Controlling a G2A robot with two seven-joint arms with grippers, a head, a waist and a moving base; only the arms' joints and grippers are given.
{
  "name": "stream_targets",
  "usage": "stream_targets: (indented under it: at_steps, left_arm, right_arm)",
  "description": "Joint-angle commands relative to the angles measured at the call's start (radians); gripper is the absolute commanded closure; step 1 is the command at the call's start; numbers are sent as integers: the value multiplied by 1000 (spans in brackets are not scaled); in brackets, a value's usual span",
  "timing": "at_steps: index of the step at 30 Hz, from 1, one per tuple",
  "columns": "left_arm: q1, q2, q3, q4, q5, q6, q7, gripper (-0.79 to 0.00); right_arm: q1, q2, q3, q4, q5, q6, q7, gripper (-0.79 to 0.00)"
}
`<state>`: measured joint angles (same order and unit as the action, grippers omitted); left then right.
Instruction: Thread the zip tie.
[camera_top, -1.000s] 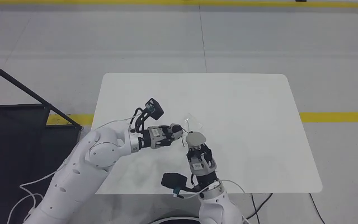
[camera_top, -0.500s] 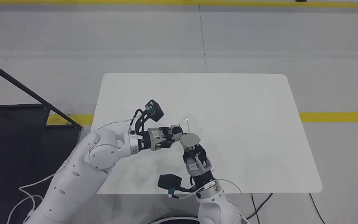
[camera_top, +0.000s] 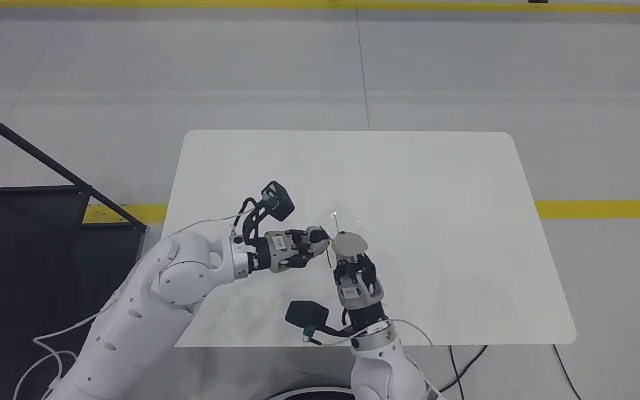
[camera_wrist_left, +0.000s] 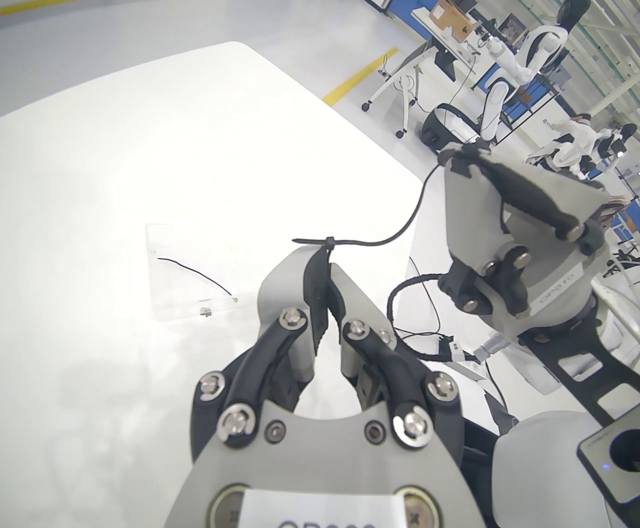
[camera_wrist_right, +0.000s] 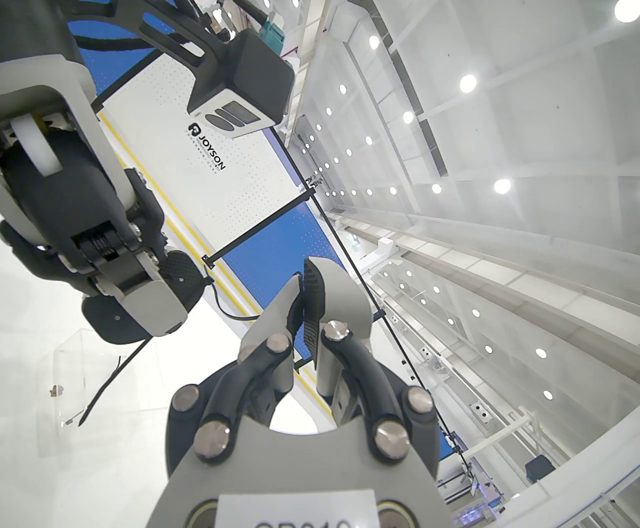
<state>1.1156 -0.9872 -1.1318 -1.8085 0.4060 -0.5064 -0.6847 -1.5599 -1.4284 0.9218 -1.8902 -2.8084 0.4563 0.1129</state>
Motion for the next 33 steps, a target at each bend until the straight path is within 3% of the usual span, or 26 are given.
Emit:
stream_targets:
  at_steps: [1, 7, 8, 9, 17, 20, 21, 22, 23, 25, 30, 33]
  left_arm:
    - [2, 0, -1, -1, -2, 1, -1, 0]
    - [5, 0, -3, -4, -11, 9, -2, 0]
    - [6, -1, -4, -3, -15, 13, 1, 0]
    - [8, -1, -5, -2, -18, 18, 6, 0]
    - [12, -3, -22, 0, -45, 38, 35, 0]
    - [13, -2, -37, 0, -50, 36, 48, 0]
    - [15, -1, -44, -3, -41, 37, 55, 0]
    - [19, -1, -48, -6, -30, 40, 62, 0]
    - [23, -1, -50, -10, -24, 40, 68, 0]
    - [29, 0, -52, -14, -23, 37, 71, 0]
    - [38, -2, -55, -8, -49, 25, 82, 0]
    - [39, -2, -55, 1, -83, 35, 70, 0]
  right_arm:
    - [1, -2, -3, 3, 1, 8, 1, 0]
    - [-1, -2, -5, 0, 21, -26, -32, 0]
    - [-3, -1, -1, -4, 24, -29, -36, -166]
    - [-6, -1, 2, -8, 30, -31, -41, -231]
    - [-49, 9, 30, -50, 87, -29, -114, -274]
    - [-78, 15, 48, -78, 144, -33, -161, -329]
    - [-91, 18, 56, -90, 170, -37, -176, -366]
    - [-105, 21, 66, -102, 202, -46, -186, -539]
    - [-119, 23, 76, -120, 236, -53, -198, -656]
    - [-147, 29, 96, -148, 314, -72, -242, -767]
    - [-218, 42, 161, -198, 620, -170, -315, -785]
    - [-222, 43, 168, -200, 640, -181, -314, -785]
